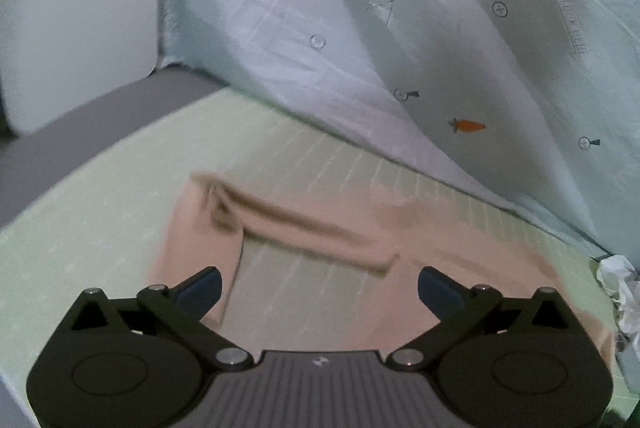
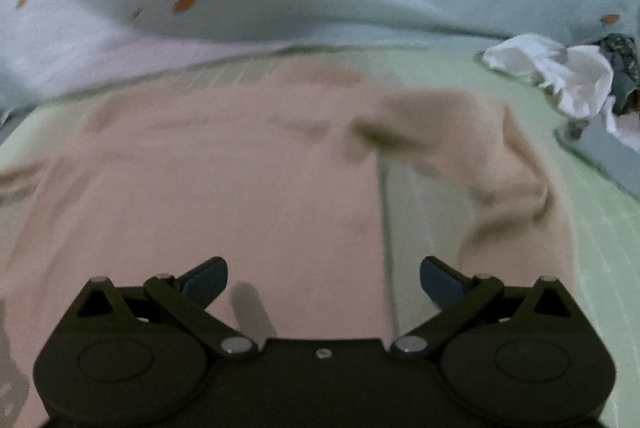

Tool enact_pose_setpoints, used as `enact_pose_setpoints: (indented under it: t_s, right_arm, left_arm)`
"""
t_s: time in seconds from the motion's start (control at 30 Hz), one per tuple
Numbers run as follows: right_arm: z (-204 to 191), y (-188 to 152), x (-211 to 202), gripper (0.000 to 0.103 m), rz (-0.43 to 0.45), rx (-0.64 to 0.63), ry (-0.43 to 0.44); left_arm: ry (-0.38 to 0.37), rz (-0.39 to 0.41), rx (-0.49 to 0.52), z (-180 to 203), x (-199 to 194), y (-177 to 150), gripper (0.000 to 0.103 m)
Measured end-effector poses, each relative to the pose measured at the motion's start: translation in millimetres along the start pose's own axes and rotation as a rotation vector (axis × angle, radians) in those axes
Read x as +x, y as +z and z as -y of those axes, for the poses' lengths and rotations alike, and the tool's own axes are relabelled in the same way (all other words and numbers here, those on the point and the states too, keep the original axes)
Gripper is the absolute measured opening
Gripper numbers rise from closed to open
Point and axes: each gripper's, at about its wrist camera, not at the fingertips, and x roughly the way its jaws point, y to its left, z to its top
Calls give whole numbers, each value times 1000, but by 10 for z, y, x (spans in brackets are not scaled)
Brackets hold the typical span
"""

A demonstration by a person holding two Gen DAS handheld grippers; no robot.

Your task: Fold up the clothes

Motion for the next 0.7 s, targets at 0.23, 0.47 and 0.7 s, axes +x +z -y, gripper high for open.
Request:
enact_pose_setpoints:
  t_s: [0.23,0.47,0.7]
  right_arm:
    - [71,-443,-293,103,-7,-88,72]
    - [93,-594,-335,103,71,-101,72]
    - [87,-609,-316,103,101,-99,65]
  left_arm:
    - [76,-12,-18,93,-564,-420,103]
    - [182,-63,46,122,-995,-806,103]
    - [202,-76,4,-47,-1020,-793,103]
